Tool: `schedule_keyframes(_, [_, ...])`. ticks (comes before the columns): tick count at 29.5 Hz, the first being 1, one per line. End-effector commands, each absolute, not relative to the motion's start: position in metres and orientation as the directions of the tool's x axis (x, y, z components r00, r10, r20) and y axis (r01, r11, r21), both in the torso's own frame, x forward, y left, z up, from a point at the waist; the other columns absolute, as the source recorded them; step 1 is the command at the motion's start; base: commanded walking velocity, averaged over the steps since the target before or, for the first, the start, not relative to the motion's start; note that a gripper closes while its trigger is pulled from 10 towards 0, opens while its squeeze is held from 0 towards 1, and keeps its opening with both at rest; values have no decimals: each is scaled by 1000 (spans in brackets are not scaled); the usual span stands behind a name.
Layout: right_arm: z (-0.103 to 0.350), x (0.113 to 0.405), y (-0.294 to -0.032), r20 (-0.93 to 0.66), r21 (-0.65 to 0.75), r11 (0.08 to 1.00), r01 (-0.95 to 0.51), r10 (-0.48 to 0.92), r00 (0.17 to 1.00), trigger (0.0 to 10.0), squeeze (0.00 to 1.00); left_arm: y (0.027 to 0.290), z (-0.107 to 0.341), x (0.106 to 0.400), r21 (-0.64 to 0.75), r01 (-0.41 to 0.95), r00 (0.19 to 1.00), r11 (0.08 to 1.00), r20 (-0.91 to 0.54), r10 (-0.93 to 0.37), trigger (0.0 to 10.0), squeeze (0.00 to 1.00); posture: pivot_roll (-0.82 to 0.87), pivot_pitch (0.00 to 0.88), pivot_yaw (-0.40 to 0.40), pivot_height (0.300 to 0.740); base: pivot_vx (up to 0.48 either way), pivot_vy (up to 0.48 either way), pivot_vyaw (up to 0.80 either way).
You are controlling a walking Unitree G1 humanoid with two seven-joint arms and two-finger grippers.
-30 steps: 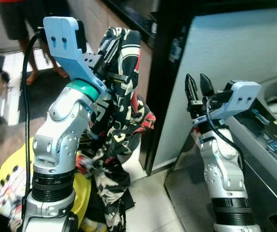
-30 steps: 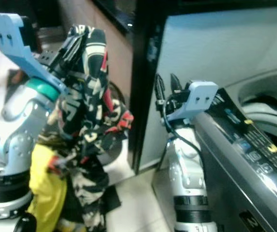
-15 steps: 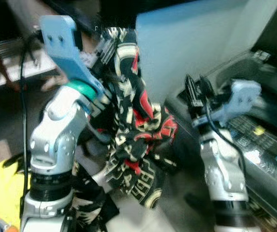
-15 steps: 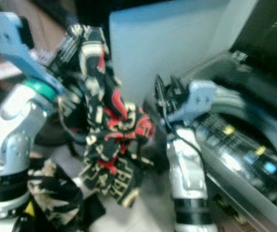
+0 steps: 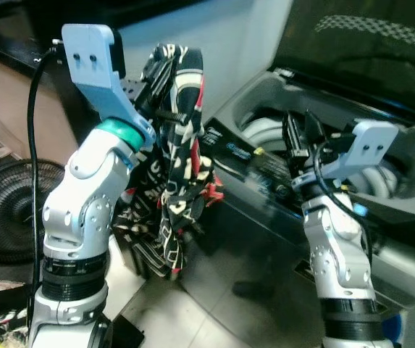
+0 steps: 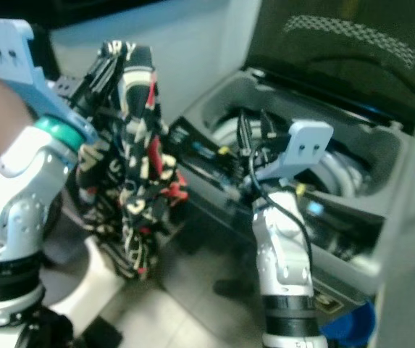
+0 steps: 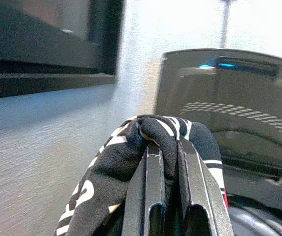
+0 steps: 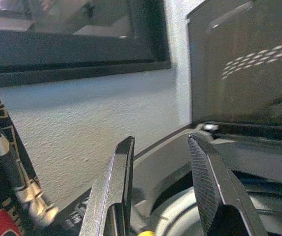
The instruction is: Clothes washing
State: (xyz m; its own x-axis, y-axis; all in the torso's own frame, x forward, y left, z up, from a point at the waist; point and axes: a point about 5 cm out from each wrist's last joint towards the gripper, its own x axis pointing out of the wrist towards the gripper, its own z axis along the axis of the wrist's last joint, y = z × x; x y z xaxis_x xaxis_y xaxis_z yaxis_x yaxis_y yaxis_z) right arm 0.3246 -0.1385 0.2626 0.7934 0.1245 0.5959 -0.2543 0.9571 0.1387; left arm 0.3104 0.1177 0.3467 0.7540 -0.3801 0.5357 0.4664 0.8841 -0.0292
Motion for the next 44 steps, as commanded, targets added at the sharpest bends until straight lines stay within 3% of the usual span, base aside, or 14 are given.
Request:
schedule_keyframes(1, [262,323,-142,594,154,956,-251,113,797,10000,0,116,352,306,-12,475,734,880,557,-389,10000,0,9,78,40,740,0,0,-781])
schedule_keyframes(30, [262,323,-142,592,157,955,-251,112,798,10000,0,116,355,305,-11,457,739,889,562,-373,10000,0,9,77,40,740,0,0,-781])
schedule_keyframes(35, [263,323,-139,596,134,954,-266,137,792,10000,0,122,357,309,-9,387,756,922,575,-312,10000,0,9,71,38,740,0,400,-456])
schedule_keyframes(44, [263,324,-137,589,134,951,-280,151,794,10000,0,122,356,309,0,383,757,924,574,-313,10000,0,8,67,35,740,0,420,-337])
